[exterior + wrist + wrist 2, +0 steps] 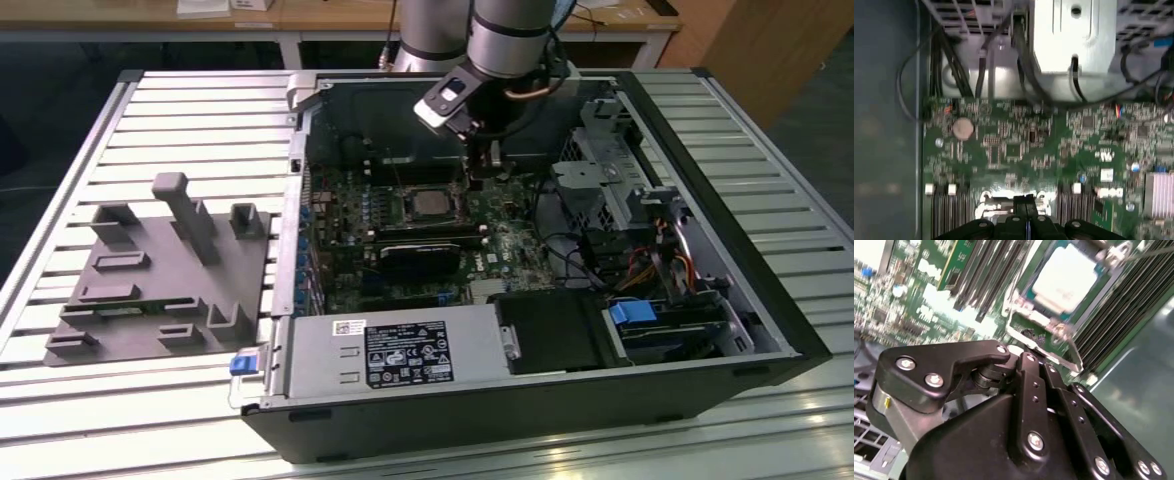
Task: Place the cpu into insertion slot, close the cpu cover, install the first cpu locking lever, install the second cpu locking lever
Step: 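Close the cpu cover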
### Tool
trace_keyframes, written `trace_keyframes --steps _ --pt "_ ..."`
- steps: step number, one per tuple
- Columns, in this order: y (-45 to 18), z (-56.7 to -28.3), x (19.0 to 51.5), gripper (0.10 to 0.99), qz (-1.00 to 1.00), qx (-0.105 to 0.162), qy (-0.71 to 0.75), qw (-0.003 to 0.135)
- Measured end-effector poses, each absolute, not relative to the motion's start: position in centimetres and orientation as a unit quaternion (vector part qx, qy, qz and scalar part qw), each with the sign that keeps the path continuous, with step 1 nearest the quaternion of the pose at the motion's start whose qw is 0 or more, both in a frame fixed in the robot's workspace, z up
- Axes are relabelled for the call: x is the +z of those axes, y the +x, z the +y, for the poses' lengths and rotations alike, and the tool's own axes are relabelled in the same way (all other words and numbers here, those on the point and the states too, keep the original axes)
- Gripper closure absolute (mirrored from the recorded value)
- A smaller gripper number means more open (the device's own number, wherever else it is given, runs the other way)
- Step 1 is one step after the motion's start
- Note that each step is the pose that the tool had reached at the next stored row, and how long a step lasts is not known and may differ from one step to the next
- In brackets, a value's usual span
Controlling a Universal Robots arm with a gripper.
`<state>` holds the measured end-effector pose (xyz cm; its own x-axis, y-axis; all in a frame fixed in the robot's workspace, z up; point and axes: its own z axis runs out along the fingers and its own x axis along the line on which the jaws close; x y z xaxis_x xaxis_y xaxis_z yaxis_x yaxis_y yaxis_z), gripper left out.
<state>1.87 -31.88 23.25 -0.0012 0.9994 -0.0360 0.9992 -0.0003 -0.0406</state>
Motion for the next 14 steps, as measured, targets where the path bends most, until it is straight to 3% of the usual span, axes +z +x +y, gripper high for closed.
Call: trace_keyframes --steps 7,14 --pt "0.7 -31.9 23.2 0.984 -0.707 0.024 -0.707 0.004" --pt "-0.8 -31.9 23.2 0.984 -0.707 0.004 -0.707 0.003"
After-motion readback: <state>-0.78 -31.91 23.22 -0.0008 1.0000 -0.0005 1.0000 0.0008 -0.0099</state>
